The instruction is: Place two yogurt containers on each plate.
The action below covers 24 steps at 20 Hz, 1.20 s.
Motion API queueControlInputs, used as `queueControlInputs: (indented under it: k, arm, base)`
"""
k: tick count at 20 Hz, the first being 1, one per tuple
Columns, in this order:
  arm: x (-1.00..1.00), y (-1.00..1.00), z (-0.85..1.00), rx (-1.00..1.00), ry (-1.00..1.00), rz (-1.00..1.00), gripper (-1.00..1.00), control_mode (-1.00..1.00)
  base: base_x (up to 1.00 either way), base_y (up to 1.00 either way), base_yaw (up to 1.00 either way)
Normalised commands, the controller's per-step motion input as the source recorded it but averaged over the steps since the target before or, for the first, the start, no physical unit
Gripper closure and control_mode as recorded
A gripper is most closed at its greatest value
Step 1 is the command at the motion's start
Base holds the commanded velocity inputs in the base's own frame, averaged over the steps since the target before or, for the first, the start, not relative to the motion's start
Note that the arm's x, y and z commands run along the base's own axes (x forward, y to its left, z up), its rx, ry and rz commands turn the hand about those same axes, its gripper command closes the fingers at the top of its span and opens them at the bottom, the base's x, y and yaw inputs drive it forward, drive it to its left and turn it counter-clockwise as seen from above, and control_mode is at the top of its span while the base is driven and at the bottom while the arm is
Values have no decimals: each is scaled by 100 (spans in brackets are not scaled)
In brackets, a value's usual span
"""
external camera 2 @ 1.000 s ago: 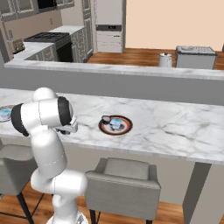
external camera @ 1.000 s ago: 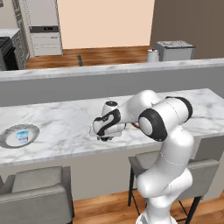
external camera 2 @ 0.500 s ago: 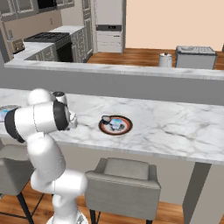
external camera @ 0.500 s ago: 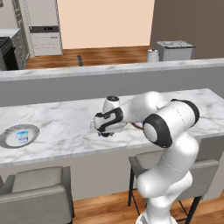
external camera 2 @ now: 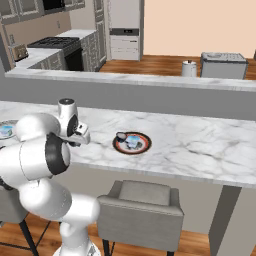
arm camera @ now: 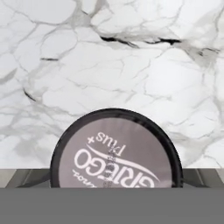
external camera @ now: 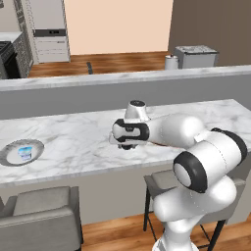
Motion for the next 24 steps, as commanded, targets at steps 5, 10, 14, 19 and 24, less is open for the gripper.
queueControlInputs:
  k: [5,10,14,19,24]
  arm:
    - [-1,-5,0,0,0,0,100,-100]
    - [0,-48,3,0,0,0,100,-100]
    - [0,-55,17,0,0,0,100,-100]
    - [0,-9,13,0,0,0,100,100]
    - [0,0,0,0,0,0,100,100]
  base:
    - [0,0,0]
    - [0,0,0]
    - [0,0,0]
    - [-12,0,0]
    - [-89,30,0]
